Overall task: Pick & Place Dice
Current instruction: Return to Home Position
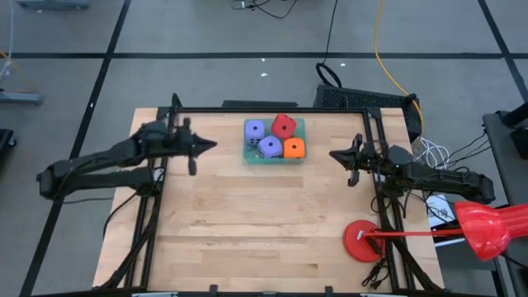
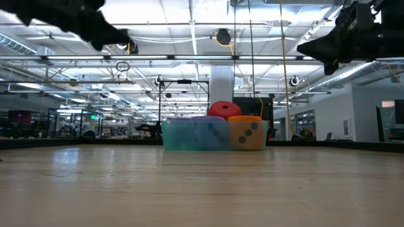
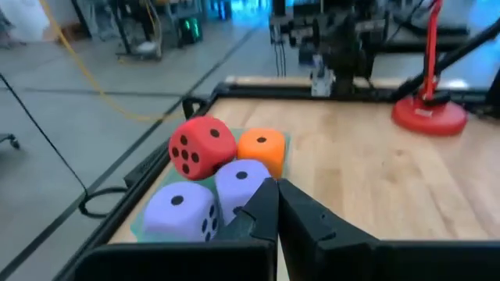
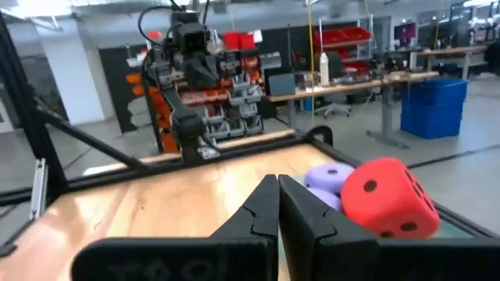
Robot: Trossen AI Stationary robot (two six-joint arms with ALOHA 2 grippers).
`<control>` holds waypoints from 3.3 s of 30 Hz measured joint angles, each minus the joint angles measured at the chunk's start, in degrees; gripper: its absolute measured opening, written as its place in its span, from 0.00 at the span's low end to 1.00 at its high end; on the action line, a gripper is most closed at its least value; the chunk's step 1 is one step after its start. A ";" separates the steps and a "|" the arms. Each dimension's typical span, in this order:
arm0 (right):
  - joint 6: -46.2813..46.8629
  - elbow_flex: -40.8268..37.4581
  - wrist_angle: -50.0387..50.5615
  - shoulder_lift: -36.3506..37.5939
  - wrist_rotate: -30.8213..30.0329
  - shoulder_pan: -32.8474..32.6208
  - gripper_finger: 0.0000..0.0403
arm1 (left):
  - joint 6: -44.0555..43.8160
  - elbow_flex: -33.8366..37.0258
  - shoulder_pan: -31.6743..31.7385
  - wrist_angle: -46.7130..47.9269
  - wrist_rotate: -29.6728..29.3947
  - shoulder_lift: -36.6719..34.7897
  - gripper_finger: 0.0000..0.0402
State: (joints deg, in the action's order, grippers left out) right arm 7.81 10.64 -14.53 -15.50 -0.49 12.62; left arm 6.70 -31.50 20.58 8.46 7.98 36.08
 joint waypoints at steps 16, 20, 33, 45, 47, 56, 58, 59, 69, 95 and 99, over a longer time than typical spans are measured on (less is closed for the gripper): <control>-4.14 0.03 8.85 8.44 0.77 -0.35 0.00 | -1.37 15.71 -0.39 -4.21 3.97 -29.94 0.01; -3.73 -1.17 10.84 10.92 0.05 -0.35 0.00 | -2.31 19.06 -0.36 -5.00 3.92 -31.02 0.01; -1.19 -7.90 8.88 15.32 0.55 -0.35 0.00 | -4.84 26.46 -0.45 -8.61 7.86 -30.95 0.01; -0.24 -8.07 9.70 15.31 5.12 -1.80 0.00 | -7.83 30.74 -8.49 -12.16 3.65 -30.95 0.00; 0.22 -8.07 9.61 15.34 4.72 -3.10 0.00 | -6.53 30.73 -10.80 -12.39 0.75 -30.98 0.00; -1.36 -8.14 9.71 15.34 -2.45 -6.42 0.00 | -2.74 30.68 -14.20 -10.17 -4.77 -30.98 0.00; -2.04 -8.14 10.37 15.34 -2.46 -6.43 0.00 | -2.81 30.65 -14.11 -9.70 -5.21 -30.95 0.00; -2.33 -8.16 10.78 15.32 -2.51 -6.38 0.00 | -2.82 30.65 -14.10 -9.72 -5.19 -30.98 0.00; -0.07 -9.84 9.46 15.30 -2.75 -6.38 0.00 | -4.16 30.63 -14.13 -9.59 -5.17 -30.95 0.00; -0.35 -9.84 6.19 15.18 -2.49 -6.36 0.00 | -5.51 30.61 -14.13 -11.55 -9.61 -30.95 0.05; -0.35 -9.84 6.18 15.18 -2.49 -6.36 0.00 | -5.51 30.61 -14.13 -11.57 -9.60 -30.95 0.04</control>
State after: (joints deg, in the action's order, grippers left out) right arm 7.46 0.80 -8.35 -0.32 -2.98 6.26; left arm 1.19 -0.89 6.46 -3.11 -1.62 5.13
